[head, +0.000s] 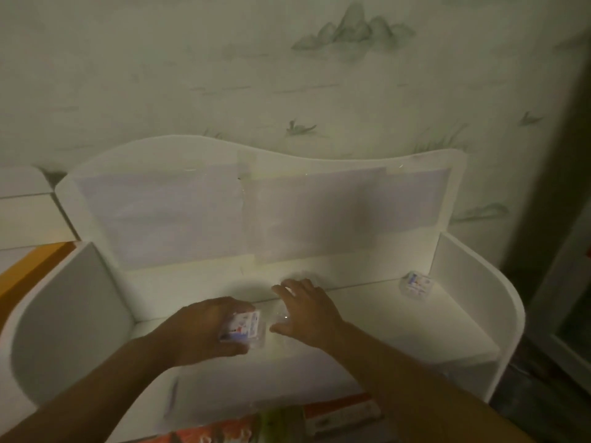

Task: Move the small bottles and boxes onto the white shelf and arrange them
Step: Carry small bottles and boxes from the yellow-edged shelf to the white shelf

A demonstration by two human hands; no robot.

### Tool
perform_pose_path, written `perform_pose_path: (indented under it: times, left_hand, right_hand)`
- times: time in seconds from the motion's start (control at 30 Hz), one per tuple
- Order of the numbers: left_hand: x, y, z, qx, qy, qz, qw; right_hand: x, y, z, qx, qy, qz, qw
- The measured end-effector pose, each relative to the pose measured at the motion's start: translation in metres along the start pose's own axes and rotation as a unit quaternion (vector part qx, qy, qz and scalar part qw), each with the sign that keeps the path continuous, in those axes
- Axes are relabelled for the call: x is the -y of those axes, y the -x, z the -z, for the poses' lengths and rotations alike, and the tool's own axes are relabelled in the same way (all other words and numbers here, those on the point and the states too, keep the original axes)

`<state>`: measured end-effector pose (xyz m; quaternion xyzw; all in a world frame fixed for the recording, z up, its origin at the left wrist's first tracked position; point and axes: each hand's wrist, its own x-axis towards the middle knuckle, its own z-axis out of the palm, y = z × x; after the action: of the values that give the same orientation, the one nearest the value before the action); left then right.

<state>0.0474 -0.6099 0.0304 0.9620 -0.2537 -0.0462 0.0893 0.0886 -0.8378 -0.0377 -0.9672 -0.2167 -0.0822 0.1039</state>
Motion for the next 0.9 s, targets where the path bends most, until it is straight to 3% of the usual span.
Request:
perform_pose_path:
  times: [0.13,0.23,0.47,0.77,0.9]
  left_hand:
    - [-0.025,-0.042,0.032,-0.014,-0.007,-0.044,0.999]
    - [-0.051,-0.078,0.037,-0.032,-0.006,-0.081,0.996]
    - [-0.146,-0.154,-0.022,0.027,-0.006,-0.175,0.984]
    - [-0.242,-0.234,-0.121,0.097,-0.011,-0.112,0.989]
    - [-0.268,-0.256,-0.139,0.078,-0.070,-0.099,0.989]
  right_hand:
    - [-0.020,0.000,0.050,-0.021,-0.008,-0.008,1.000]
    - [-0.058,0.019,0.077,0.017,-0.031,-0.064,0.997]
    - [-0.162,0.099,0.106,0.096,-0.038,-0.201,0.974]
    - [-0.244,0.128,0.115,0.098,-0.135,-0.195,0.967]
    - [-0.262,0.126,0.115,0.088,-0.175,-0.181,0.964]
